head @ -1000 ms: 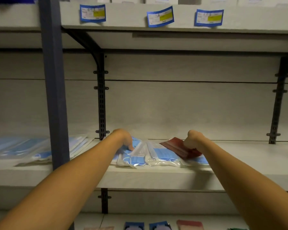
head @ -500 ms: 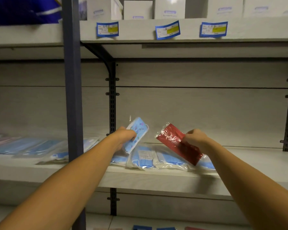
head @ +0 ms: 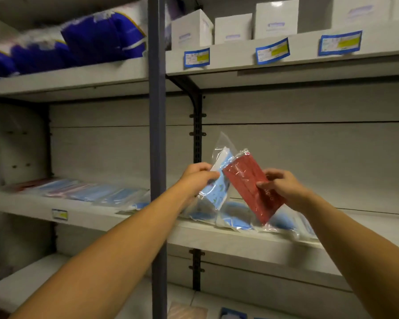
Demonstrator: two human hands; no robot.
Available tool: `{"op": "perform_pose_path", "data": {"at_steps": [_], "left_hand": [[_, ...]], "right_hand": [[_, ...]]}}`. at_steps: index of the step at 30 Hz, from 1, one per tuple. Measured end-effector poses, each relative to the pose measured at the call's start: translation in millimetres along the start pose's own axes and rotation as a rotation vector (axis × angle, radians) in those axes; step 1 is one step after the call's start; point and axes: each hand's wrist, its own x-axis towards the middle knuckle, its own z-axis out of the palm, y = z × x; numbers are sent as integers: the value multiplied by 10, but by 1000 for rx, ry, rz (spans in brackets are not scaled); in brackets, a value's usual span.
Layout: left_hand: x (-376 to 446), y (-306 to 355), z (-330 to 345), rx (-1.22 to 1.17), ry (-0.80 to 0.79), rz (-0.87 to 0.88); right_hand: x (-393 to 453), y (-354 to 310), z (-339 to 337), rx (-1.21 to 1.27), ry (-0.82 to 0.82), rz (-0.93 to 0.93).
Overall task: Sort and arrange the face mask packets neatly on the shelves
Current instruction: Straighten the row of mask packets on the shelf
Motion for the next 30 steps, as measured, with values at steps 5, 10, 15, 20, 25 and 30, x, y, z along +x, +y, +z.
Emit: {"op": "perform_pose_path", "data": {"at_steps": [5, 10, 15, 20, 25, 30], "left_hand": [[-230, 158, -422, 73, 20, 65], [-483, 184, -863, 144, 105, 39], [-652, 116, -1369, 106, 178, 42], [-880, -4, -1996, 2, 225, 52], [-1151, -170, -2700, 0, 329, -33], [-1392, -338, -3387, 16, 428, -55]], "right_hand": [[-32, -151, 380, 169, -64, -33], [-124, -318, 741, 182, -112, -21], [-243, -596, 1135, 193, -134, -15], [-380, -827, 1631, 192, -124, -30], [-578, -997, 2169, 172, -173, -38], [-748, -1172, 2647, 145, -219, -36]]}}
